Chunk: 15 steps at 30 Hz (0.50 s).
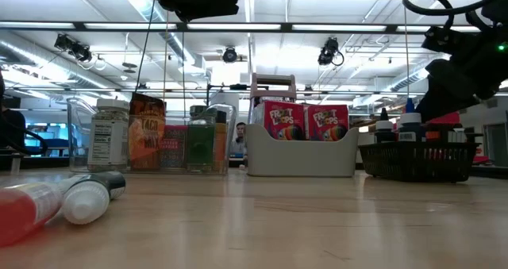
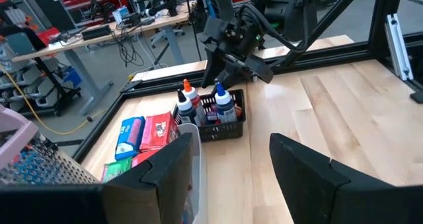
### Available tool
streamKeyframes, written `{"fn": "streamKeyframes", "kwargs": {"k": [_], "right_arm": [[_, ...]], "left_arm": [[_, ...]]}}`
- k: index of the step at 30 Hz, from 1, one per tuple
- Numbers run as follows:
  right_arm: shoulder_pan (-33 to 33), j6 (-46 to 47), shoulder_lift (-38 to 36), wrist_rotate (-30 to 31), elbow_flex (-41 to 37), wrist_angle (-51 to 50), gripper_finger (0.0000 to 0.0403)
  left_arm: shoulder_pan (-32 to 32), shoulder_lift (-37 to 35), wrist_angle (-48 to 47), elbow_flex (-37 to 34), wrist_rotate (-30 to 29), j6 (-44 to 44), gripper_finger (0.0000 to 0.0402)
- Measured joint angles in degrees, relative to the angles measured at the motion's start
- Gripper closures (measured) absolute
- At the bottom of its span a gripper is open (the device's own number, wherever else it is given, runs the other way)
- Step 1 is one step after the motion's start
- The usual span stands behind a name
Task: Pick & Place Kitchen Items
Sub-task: Put the small violet food coloring bottle into the black basket
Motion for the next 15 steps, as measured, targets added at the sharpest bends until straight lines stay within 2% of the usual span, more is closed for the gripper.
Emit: {"fn": "streamKeyframes", "kwargs": {"k": [4, 10, 12, 15], "right_arm": [[0.0, 1.3, 0.0, -0.6, 2.3, -5.1, 0.0228], [0.0, 1.6, 0.0, -5.2, 9.0, -18.1, 0.0251], [0.0, 1.1, 0.0, -5.3, 11.4, -20.6, 0.0257], [0.0, 0.4, 0.0, -4.9, 14.6, -22.8, 0.0263]], "left_arm": [[0.5, 0.0, 0.2, 0.0, 0.0, 1.2, 0.0191], [2.6, 0.1, 3.2, 0.0, 1.7, 2.5, 0.0191], [3.5, 0.1, 2.7, 0.0, 6.5, 2.7, 0.0191], [4.7, 0.1, 2.1, 0.0, 18.7, 2.8, 0.0191]]}}
